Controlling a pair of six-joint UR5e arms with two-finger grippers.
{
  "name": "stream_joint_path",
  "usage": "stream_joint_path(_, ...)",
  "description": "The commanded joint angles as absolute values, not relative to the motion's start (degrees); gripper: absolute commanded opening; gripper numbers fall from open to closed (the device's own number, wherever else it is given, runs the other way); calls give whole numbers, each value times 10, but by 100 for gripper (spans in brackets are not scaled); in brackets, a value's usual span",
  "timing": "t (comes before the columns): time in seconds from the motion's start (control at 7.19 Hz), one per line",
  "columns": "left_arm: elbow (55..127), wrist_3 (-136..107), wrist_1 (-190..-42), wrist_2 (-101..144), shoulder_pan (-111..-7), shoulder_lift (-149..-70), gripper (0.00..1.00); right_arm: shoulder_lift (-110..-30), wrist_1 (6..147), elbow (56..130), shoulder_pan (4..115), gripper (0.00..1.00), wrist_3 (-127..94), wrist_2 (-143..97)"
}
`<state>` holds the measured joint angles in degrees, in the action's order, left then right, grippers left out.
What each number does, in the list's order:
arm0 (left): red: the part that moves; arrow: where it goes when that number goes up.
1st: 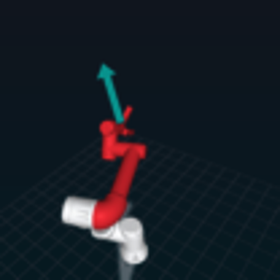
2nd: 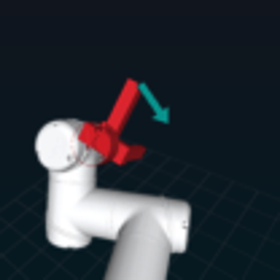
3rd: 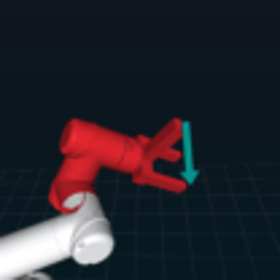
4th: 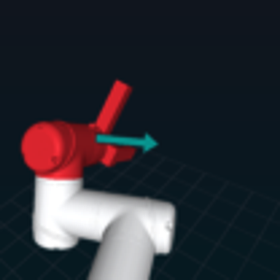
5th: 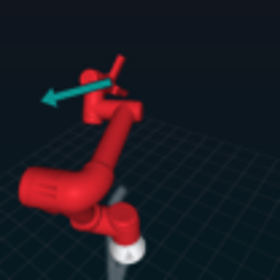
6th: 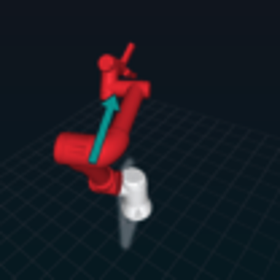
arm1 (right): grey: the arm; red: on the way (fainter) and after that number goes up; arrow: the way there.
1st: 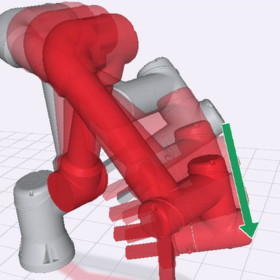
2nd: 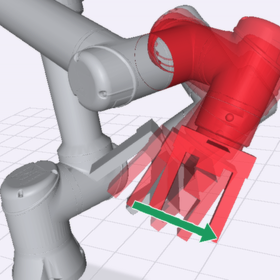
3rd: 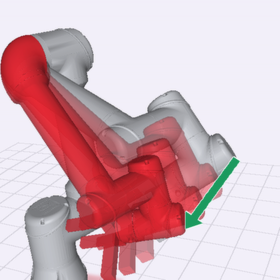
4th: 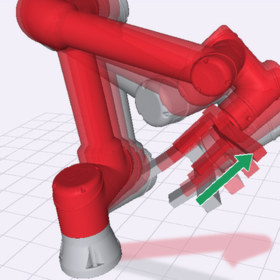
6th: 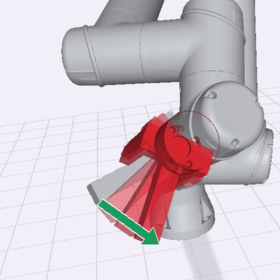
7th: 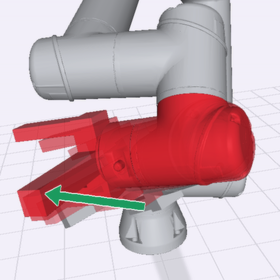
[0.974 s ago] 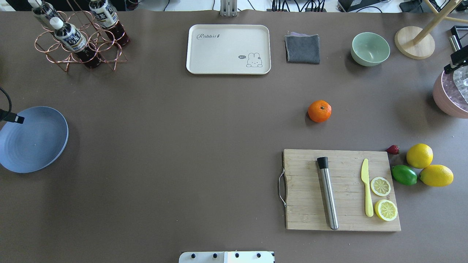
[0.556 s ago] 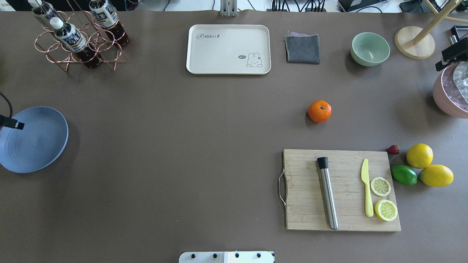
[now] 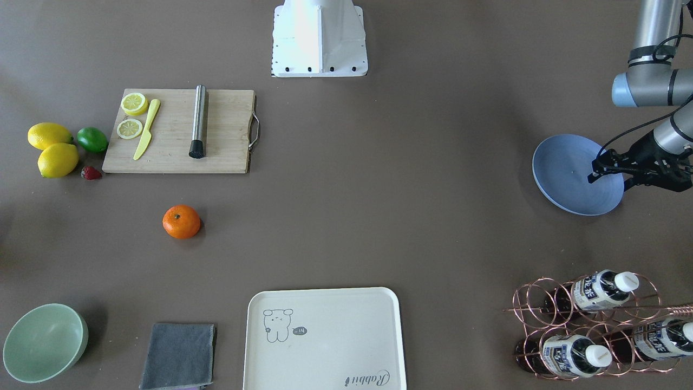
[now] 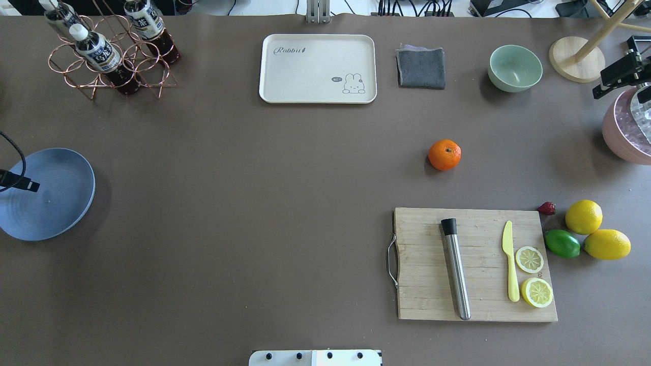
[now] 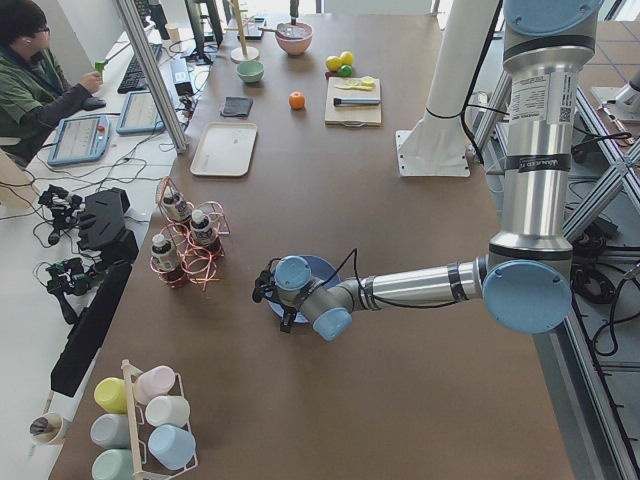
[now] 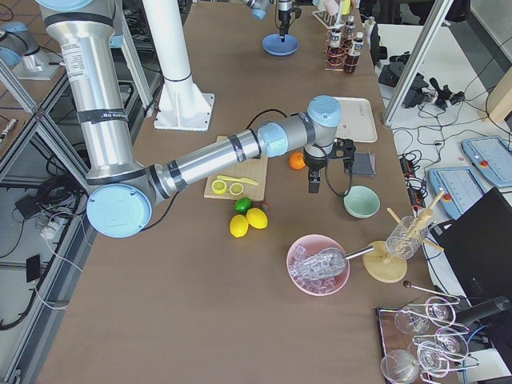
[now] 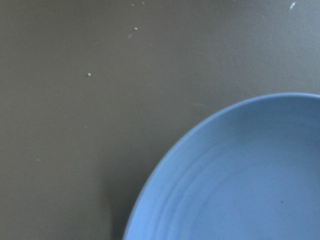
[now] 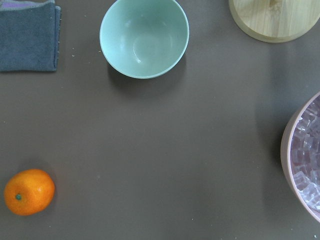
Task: Pick orange to plate
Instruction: 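Move the right gripper toward the orange tangerine while the left gripper nears the blue plate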
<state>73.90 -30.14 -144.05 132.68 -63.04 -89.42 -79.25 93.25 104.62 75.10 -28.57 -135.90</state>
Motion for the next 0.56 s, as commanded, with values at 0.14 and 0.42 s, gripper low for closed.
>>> stream_joint_path(0.14,739,-305,-1440,1373,-631,-893,0,-791,933,1057,740,100,-307,-1356)
stream_joint_path(0.42,740,-309,-1439,1375,-639,-895,0,-791,933,1057,737,100,-308,-1350)
